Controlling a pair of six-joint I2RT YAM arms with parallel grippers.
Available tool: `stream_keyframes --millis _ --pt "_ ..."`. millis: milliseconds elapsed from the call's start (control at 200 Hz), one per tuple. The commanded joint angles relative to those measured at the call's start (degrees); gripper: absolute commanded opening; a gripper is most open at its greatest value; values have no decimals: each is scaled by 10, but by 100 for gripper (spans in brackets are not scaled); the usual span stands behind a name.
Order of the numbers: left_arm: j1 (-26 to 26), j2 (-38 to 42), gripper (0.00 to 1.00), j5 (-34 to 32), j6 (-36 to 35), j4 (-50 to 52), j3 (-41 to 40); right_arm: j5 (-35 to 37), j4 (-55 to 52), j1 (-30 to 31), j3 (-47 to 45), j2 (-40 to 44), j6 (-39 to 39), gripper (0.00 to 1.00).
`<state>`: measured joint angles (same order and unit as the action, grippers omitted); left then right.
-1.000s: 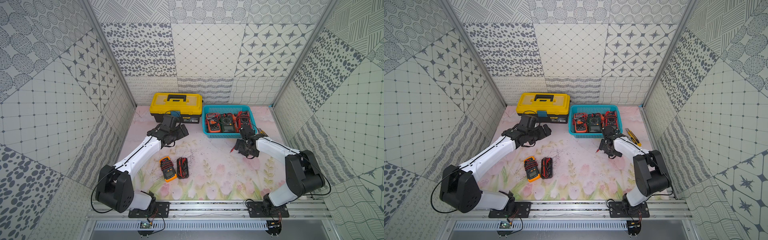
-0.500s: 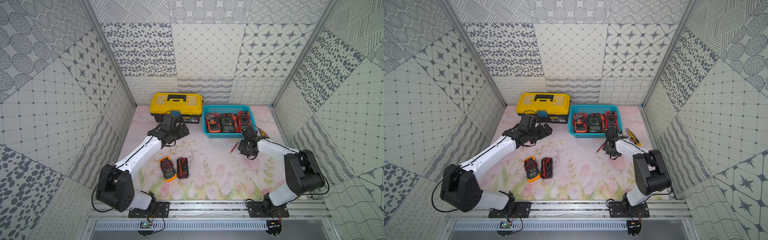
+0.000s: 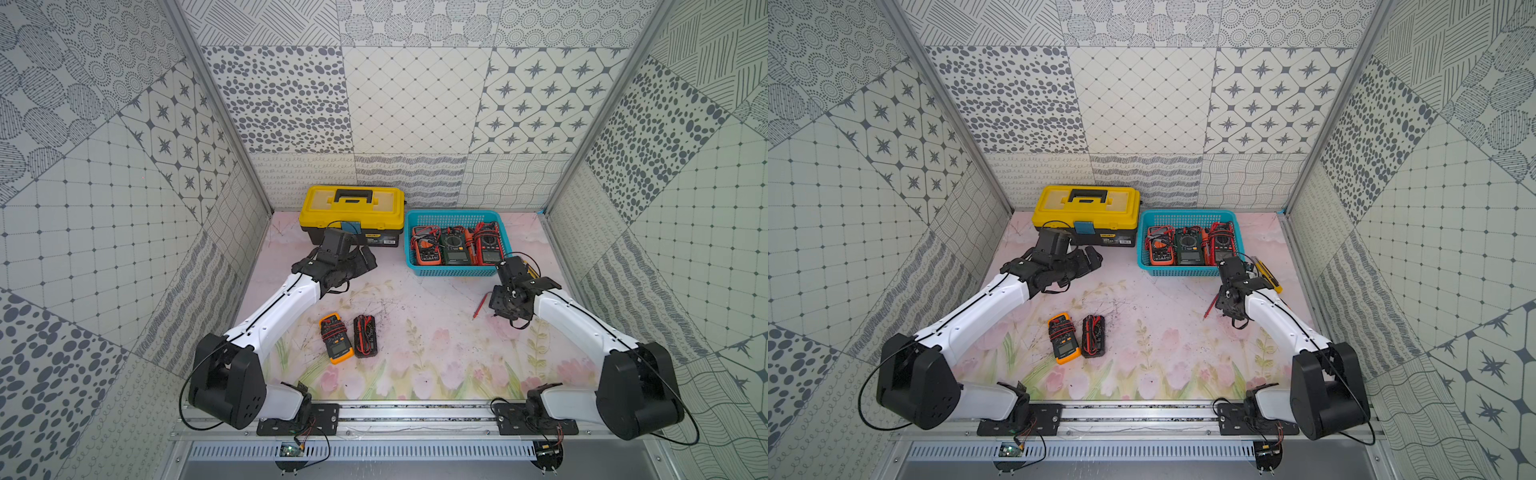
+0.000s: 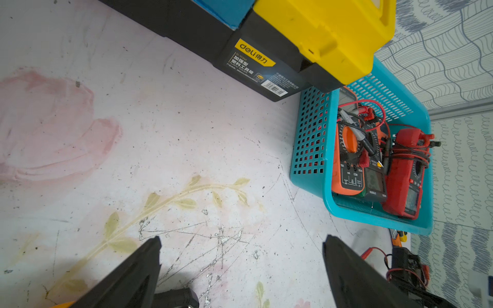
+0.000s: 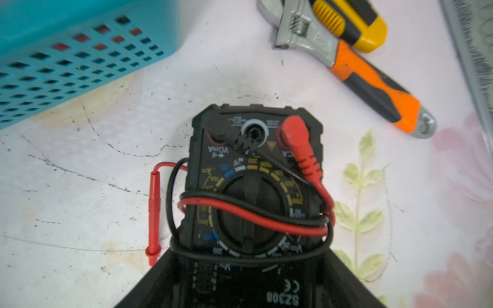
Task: Put the multimeter into the basket
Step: Pick up the multimeter from the center of the board, then place the multimeter in the basket.
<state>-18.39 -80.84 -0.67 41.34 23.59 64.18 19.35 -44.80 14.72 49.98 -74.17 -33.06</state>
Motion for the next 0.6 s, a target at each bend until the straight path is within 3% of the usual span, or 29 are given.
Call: stream_keyframes --millis 0,275,590 --pt "4 7 99 -9 -10 -8 -1 48 -63 -2 42 45 20 29" --pt "5 6 99 -9 -6 -12 -5 10 -86 -1 166 96 95 27" --pt "6 6 99 -4 -1 -18 -8 -71 -40 -1 323 13 181 27"
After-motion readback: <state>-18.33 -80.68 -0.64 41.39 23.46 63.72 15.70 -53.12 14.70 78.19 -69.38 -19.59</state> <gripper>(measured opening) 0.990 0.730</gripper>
